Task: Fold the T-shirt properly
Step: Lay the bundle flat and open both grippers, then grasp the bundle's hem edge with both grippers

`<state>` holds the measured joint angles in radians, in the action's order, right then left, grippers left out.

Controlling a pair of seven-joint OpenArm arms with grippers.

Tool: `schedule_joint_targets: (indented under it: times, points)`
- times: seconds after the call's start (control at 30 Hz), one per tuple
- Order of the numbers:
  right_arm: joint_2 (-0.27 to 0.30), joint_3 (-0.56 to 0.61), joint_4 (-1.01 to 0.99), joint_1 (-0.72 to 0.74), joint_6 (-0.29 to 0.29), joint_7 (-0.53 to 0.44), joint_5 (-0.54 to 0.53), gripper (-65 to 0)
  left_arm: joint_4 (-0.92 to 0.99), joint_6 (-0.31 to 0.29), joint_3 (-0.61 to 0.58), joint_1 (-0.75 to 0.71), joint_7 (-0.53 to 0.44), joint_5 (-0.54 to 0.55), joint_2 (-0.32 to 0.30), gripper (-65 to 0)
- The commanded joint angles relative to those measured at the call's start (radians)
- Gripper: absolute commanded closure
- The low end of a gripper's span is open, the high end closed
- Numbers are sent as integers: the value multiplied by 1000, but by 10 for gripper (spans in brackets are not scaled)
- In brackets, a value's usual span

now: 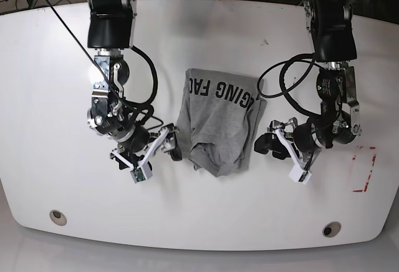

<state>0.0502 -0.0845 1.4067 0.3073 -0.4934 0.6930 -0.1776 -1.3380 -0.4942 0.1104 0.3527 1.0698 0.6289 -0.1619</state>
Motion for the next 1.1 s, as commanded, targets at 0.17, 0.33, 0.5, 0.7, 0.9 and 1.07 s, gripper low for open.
schedule_joint_targets:
  times: [0.17,0.33,0.5,0.7,0.9,1.07]
  points:
    - [-23,-19,-203,105,-66,-117,-9,-415,-5,1,24,26,-13,12,-24,-351]
    - [-40,4,-303,126,-77,-157,-6,-409,-4,-24,24,24,-13,12,-55,-349]
    - [-40,78,-323,122,-74,-190,-6,-411,-2,-56,24,10,-13,12,-60,-347]
    - [-48,159,-323,120,-69,-197,-9,-401,-1,-60,24,1,-13,10,-60,-347]
    - [-89,174,-323,122,-69,-197,0,-401,-1,-60,24,-16,-13,10,-60,-347]
    - [-92,177,-326,123,-69,-200,0,-379,-1,-60,24,-31,-13,10,-60,-347]
